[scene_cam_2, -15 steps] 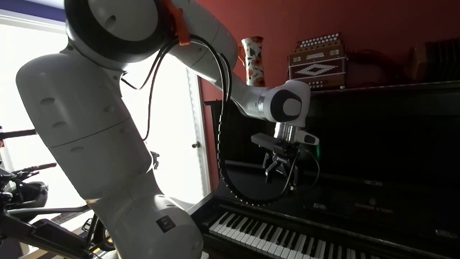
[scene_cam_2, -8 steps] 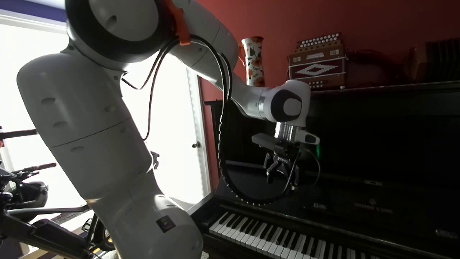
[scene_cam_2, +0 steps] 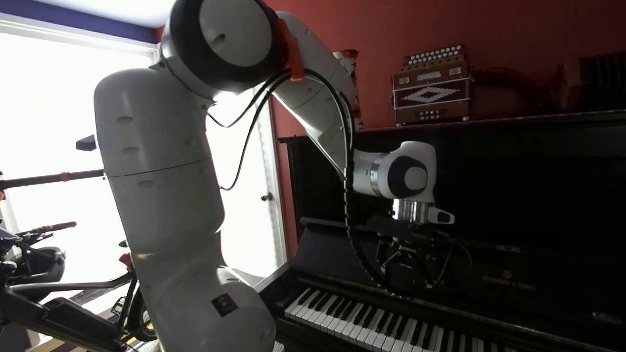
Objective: Press a white key in the middle of the piano
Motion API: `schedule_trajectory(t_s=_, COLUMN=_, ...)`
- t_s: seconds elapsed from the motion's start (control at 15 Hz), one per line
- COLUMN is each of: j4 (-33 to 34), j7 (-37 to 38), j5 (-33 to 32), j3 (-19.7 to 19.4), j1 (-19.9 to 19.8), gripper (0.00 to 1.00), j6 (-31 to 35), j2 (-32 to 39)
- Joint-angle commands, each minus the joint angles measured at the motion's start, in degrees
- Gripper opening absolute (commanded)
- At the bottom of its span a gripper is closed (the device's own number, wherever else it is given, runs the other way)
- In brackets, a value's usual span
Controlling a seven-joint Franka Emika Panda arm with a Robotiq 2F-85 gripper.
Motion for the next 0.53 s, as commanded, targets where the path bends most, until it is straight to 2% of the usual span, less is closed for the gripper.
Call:
schedule_trajectory(t_s=0.0, j4=0.5, j7=-9.1, j5=1.3, j3=-1.6, j1=-1.2, gripper=1.0, j6=9.2, j2=7.4)
schedule_trajectory(t_s=0.2, j4=1.0, j7=-14.7, j5=4.9, j3=-1.9, j1=-3.4, gripper=1.0, j6=16.4, j2=12.2)
schedule_trajectory(t_s=0.27, j4=0.2, j7=-10.4, j5=1.9, j3=-1.1, j1=-2.4, gripper=1.0, j6=13.0, j2=9.1)
schedule_trajectory(t_s=0.47, j4=0.7, j7=-13.0, j5=3.5, j3=-1.3, j1=-3.8, gripper=1.0, j6=15.8, j2=11.9)
